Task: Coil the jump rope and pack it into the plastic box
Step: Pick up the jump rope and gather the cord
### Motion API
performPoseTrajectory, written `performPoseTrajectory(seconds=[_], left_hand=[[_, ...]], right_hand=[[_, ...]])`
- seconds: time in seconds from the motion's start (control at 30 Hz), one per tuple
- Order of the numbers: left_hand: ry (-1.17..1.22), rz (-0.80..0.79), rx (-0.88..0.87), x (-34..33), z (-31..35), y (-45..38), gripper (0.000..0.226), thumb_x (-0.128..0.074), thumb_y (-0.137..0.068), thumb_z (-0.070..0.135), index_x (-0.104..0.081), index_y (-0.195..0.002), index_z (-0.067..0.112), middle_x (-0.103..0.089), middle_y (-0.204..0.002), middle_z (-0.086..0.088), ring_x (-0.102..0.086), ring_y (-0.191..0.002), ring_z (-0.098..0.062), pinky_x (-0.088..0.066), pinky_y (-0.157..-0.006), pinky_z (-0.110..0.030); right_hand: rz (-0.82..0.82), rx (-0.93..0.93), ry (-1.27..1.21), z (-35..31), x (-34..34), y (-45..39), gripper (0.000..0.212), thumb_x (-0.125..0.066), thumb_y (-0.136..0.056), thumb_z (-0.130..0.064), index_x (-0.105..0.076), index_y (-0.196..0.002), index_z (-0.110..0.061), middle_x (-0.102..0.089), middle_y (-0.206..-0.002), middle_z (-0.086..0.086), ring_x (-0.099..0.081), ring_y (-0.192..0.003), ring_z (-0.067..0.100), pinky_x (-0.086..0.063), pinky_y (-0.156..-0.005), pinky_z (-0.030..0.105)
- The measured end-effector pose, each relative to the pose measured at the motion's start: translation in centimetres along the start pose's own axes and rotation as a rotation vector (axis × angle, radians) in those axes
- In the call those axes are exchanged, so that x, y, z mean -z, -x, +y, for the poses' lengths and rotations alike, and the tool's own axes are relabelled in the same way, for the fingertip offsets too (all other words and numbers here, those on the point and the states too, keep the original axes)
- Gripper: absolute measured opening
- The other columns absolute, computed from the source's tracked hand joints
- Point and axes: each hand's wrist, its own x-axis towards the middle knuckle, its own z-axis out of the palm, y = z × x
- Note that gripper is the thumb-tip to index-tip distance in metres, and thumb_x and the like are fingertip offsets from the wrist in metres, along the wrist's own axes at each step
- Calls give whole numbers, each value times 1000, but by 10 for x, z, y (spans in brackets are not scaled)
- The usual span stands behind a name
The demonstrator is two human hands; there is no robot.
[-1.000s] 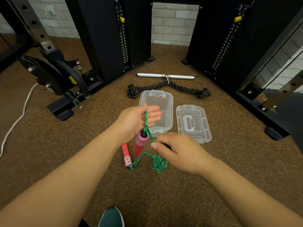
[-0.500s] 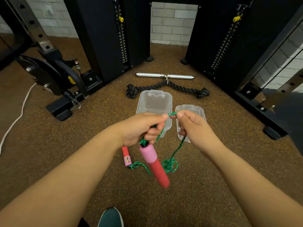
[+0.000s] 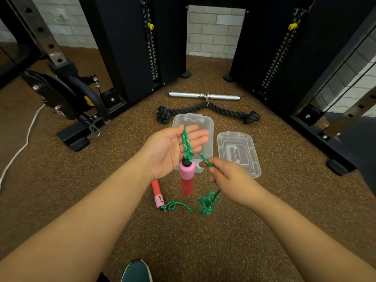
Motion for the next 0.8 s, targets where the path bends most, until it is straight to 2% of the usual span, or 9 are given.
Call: performPoseTrajectory(seconds=[0.1,0.2,0.33,0.43,0.5,0.53,0.6,0.73,0.8], left_hand=[[52,51,-2,1,-2,-4,49,-24,-102,28,-36,-142,2,-59,-131,-15,-61,-115,-20,-45,-100,-32],[-74,91,-52,2,-6,-6,51,-23,-103,30,-26,-148,6,-51,-141,-13,-54,-125,-19,-36,-109,-34],[-742,99,-93,8,-19,-3,57,-24,-99,50,-30,-147,21,-53,-141,0,-48,-129,-11,-28,-116,-42],[-1066,5,-60,11,-22,6,55,-19,-92,64,-55,-124,36,-70,-112,10,-61,-105,-11,-42,-99,-37],[-1051,-26,-34,7,-19,8,51,-25,-91,66,-64,-89,32,-66,-68,11,-58,-69,-18,-46,-75,-36],[-1009,-36,-32,7,-17,7,49,-32,-90,65,-61,-79,28,-58,-59,8,-53,-61,-20,-44,-69,-37],[-908,-49,-28,3,-13,5,43,-46,-84,61,-55,-68,22,-46,-50,7,-46,-54,-19,-42,-65,-38],[-609,-125,60,-8,-10,5,42,-44,-97,40,-43,-60,21,-32,-43,10,-34,-43,-12,-48,-72,-35],[-395,-125,101,-12,-7,6,43,-40,-98,36,-41,-58,21,-29,-41,9,-31,-41,-11,-46,-66,-29]], right_hand=[[-33,67,145,-4,-1,3,24,-41,-98,-26,-61,-101,-13,-63,-78,3,-55,-68,18,-44,-64,35],[-17,117,168,-12,1,7,33,-45,-95,-42,-63,-84,-16,-59,-65,1,-56,-62,20,-45,-60,38],[-35,160,11,-24,4,13,30,-48,-93,-44,-67,-79,-26,-49,-53,-8,-43,-48,4,-35,-51,26],[21,168,-167,-28,11,12,26,-52,-93,-37,-67,-80,-21,-58,-63,-1,-48,-55,12,-40,-57,30],[99,104,-321,-27,18,9,25,-51,-93,-37,-67,-78,-25,-65,-64,-5,-52,-60,26,-45,-62,38],[149,65,-367,-24,22,7,26,-51,-94,-36,-66,-76,-27,-61,-58,-12,-50,-59,23,-44,-63,37],[222,22,-412,-20,25,2,26,-50,-95,-34,-66,-76,-27,-50,-52,-16,-45,-57,10,-40,-65,31],[162,-4,-504,-17,16,1,22,-47,-96,-31,-68,-97,-32,-57,-69,-7,-44,-62,16,-38,-58,26],[66,-31,-581,-19,10,2,30,-45,-91,-51,-68,-94,-31,-62,-69,-4,-50,-63,13,-42,-63,26]])
